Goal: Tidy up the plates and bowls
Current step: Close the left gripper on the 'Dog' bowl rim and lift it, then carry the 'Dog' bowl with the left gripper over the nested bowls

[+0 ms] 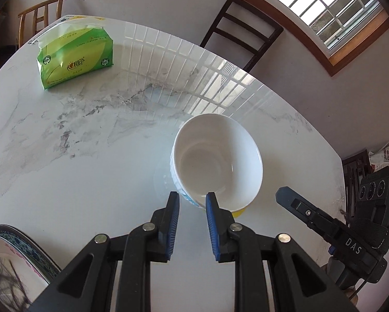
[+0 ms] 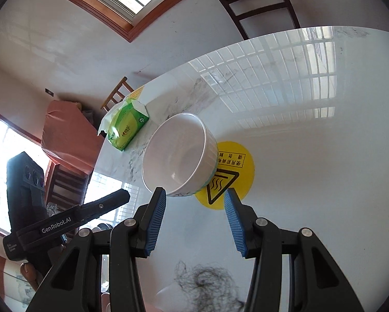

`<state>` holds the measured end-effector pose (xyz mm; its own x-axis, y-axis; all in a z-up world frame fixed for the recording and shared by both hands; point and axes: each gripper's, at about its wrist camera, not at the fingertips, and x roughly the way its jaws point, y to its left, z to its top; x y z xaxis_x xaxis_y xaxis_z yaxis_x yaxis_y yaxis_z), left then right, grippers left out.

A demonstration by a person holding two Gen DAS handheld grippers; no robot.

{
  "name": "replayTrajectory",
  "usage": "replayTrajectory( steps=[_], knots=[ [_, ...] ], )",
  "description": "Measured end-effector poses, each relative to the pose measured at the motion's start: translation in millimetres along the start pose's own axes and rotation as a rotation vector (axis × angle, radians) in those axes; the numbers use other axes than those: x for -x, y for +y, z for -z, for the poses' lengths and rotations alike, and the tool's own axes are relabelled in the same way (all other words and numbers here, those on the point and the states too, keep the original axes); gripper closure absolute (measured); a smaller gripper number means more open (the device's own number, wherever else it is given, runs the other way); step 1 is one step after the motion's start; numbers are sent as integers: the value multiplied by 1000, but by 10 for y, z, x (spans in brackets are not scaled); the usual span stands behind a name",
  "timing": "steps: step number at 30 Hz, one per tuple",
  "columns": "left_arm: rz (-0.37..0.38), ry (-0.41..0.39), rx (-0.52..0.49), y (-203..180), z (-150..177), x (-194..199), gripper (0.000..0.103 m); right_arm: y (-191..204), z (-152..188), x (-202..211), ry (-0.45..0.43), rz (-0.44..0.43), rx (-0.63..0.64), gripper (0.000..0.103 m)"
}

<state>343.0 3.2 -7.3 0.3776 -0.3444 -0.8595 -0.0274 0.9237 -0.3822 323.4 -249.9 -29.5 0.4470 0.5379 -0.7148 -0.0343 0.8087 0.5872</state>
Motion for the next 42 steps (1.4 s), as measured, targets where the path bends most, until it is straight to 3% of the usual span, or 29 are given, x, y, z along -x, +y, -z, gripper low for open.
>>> replayTrajectory(
  steps=[12, 28, 32, 34, 42],
  knots=[
    [-15, 26, 63, 122, -187, -254, 81, -37, -335, -367, 46, 56, 9, 58],
    [-53, 31, 95, 125, -222, -461, 81, -27, -435, -626, 89, 97, 27, 58],
    [-62, 48, 109, 151, -177, -537, 86, -9, -436, -743, 131, 118, 38, 66],
    [-84, 48, 92, 126, -175, -523, 89, -43, -420, -840, 162, 121, 28, 82],
    [-120, 36, 64, -5, 90, -146, 91, -111, -314, -689, 196, 54, -36, 85]
  ],
)
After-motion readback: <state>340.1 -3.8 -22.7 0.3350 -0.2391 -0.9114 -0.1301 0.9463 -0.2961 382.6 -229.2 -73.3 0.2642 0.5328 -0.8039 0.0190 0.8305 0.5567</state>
